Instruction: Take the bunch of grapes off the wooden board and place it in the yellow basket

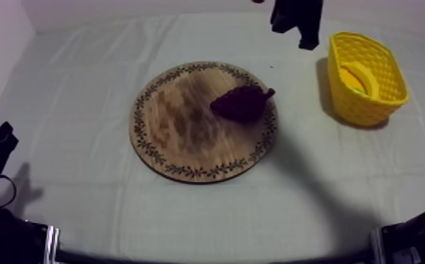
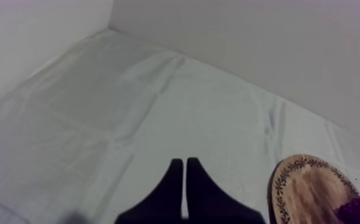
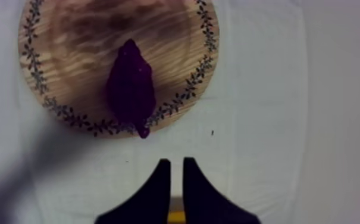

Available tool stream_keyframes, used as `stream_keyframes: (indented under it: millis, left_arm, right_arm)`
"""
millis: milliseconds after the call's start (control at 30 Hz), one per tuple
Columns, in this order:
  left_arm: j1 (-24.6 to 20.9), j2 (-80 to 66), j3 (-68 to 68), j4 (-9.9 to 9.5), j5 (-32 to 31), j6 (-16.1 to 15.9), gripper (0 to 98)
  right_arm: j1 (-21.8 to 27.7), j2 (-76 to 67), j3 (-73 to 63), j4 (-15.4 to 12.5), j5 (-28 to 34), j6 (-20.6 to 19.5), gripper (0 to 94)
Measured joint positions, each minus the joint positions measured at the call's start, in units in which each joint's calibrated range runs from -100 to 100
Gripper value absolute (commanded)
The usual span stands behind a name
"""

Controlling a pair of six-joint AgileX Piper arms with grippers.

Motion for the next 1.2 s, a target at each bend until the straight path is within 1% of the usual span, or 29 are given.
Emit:
stream_keyframes:
  millis: [133, 267, 333, 400, 467, 567, 700, 900, 1200]
  left_arm:
    - [0.0, 0.0, 0.0, 0.00, 0.0, 0.0, 0.0]
    - [0.0, 0.0, 0.0, 0.00, 0.0, 0.0, 0.0]
    - [0.0, 0.0, 0.0, 0.00, 0.0, 0.0, 0.0]
    - [0.0, 0.0, 0.0, 0.00, 0.0, 0.0, 0.0]
    - [0.0, 0.0, 0.0, 0.00, 0.0, 0.0, 0.0]
    - [0.0, 0.0, 0.0, 0.00, 0.0, 0.0, 0.0]
    - [0.0, 0.0, 0.0, 0.00, 0.0, 0.0, 0.0]
    - [0.0, 0.0, 0.0, 0.00, 0.0, 0.0, 0.0]
    - [0.0, 0.0, 0.0, 0.00, 0.0, 0.0, 0.0]
  right_arm:
    - [0.1, 0.6, -0.3, -0.8, 2.4, 4.8, 12.2]
    - [-0.4, 1.1, -0.9, -0.5, 4.8, 9.1, 18.4]
    - [-0.6, 1.3, -1.2, -0.4, 5.7, 10.1, 25.8]
    - [-0.9, 1.4, -1.4, -0.1, 7.0, 10.6, 35.8]
    - [-1.0, 1.7, -1.4, 0.2, 7.0, 10.4, 44.7]
    - [-1.3, 2.2, -1.2, 0.7, 7.1, 8.6, 55.6]
    - [-1.8, 3.3, -0.9, 1.2, 7.1, 6.8, 64.3]
    - [-2.9, 5.7, -0.9, 1.6, 6.3, 5.0, 68.2]
    - [-4.4, 12.1, -1.4, 1.9, 5.5, 3.1, 70.1]
